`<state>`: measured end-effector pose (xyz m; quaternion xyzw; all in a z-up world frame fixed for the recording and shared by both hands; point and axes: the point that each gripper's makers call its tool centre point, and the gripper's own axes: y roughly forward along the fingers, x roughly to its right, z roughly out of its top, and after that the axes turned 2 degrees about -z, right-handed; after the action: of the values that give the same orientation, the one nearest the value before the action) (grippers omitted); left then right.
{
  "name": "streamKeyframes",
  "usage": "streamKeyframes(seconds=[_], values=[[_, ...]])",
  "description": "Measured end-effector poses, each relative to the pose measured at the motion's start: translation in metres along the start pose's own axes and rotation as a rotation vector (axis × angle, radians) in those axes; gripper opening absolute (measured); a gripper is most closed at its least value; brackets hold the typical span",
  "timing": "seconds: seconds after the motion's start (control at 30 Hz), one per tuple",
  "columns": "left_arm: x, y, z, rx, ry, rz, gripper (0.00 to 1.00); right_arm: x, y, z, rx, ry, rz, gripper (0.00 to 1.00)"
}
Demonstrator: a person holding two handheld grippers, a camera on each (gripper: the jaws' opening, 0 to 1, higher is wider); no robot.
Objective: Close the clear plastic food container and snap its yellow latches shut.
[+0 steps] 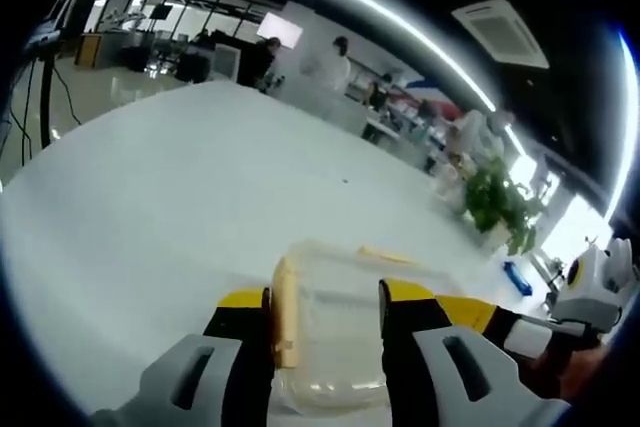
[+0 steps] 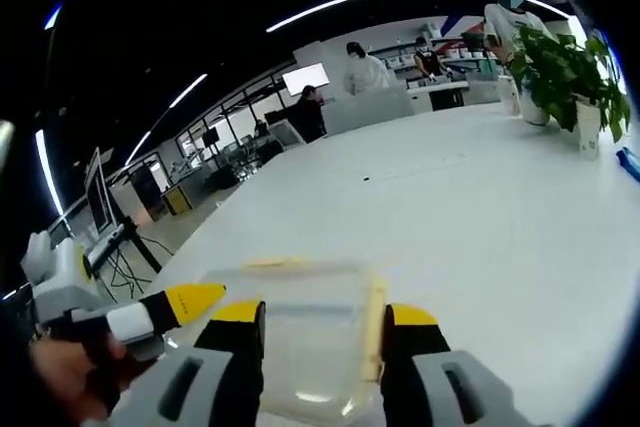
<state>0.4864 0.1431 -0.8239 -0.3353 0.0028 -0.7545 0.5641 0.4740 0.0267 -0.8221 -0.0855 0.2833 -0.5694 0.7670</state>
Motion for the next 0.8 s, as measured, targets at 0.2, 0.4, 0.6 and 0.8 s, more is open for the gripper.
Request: streamKeyframes(seconds=[0.2, 0.4, 0.6, 0.8], values=[[-0.012, 0.017, 0.017, 0.008, 0.003, 0.003, 0.39, -0.005, 0.024, 0.011, 0.005, -0.002, 0.006, 0.45], [-0.021, 0.03, 0.03, 0.017, 0.007, 0.009, 0.39, -0.009, 0.045, 0.021, 0.006, -0.006, 0.015, 0.45], [-0.028, 0.041, 0.039, 0.02, 0.014, 0.008, 0.4, -0.011, 0.057, 0.027, 0.013, -0.004, 0.015, 0.45], [-0.028, 0.041, 0.04, 0.024, 0.017, 0.009, 0.4, -0.011, 0.058, 0.028, 0.021, -0.003, 0.013, 0.45]])
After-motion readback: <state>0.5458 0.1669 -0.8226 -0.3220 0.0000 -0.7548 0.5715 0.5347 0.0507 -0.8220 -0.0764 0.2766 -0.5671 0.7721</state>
